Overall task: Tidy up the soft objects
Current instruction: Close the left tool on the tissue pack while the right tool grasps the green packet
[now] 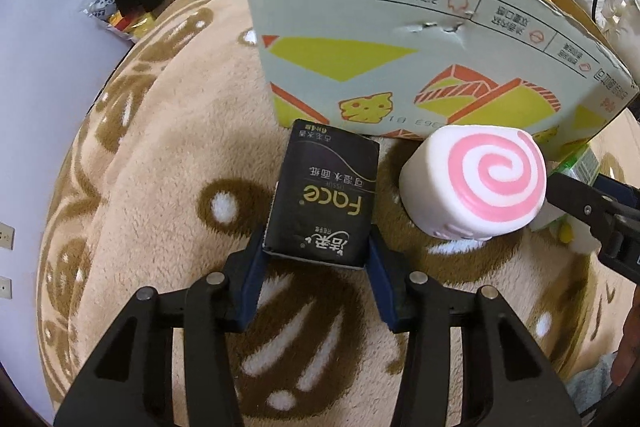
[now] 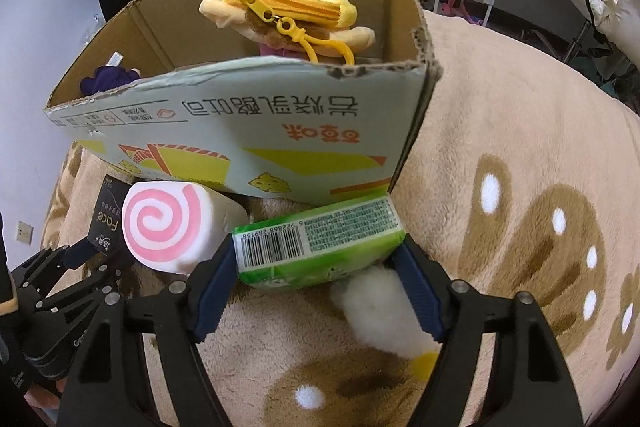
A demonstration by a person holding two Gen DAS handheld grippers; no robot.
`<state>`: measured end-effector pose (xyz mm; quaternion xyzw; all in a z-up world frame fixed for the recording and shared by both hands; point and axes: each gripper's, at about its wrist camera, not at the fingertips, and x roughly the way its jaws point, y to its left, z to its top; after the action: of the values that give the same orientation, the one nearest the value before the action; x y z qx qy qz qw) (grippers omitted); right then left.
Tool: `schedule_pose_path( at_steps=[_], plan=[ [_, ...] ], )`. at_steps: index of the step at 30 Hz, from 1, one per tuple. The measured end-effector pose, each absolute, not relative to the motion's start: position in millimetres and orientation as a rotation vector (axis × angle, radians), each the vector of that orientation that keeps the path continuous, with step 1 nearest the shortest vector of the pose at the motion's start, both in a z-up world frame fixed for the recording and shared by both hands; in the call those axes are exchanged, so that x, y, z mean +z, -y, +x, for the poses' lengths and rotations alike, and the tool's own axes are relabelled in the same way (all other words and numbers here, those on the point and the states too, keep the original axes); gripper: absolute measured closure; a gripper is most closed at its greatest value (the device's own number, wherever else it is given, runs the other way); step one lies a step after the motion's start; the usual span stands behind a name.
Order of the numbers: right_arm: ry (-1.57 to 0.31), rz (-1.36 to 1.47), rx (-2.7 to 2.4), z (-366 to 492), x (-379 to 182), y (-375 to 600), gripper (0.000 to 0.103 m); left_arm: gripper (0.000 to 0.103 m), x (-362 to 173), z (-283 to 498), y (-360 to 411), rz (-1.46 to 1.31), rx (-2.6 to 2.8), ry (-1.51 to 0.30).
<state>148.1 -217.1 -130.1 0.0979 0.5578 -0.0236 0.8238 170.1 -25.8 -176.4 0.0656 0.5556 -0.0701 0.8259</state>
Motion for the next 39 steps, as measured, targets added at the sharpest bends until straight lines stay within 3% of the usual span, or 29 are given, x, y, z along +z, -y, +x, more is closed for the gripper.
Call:
schedule_pose_path(
  at_steps=[21, 24, 27, 39],
  plan=[
    [-1.206, 0.171, -0.076, 159.5, -143.0, 223.3, 0.01, 0.056, -180.2, 171.3, 24.4, 0.131, -0.121, -1.195],
    [-1.193, 0.163, -0.074, 160.0, -143.2, 222.7, 0.011, 0.056, -180.4, 171.4, 25.0, 0.133, -0.12, -1.194],
    [-1.183, 0.161, -0.049, 160.4, -141.5, 219.9, 0.023, 0.056, -180.6, 171.4, 25.5, 0.135, -0.12, -1.192],
    [-1.108, 0.169, -0.034, 148.0, -122.2, 211.5, 0.024, 0.057, -172.6, 163.6, 22.8, 0.145, -0.094, -1.176]
  ],
)
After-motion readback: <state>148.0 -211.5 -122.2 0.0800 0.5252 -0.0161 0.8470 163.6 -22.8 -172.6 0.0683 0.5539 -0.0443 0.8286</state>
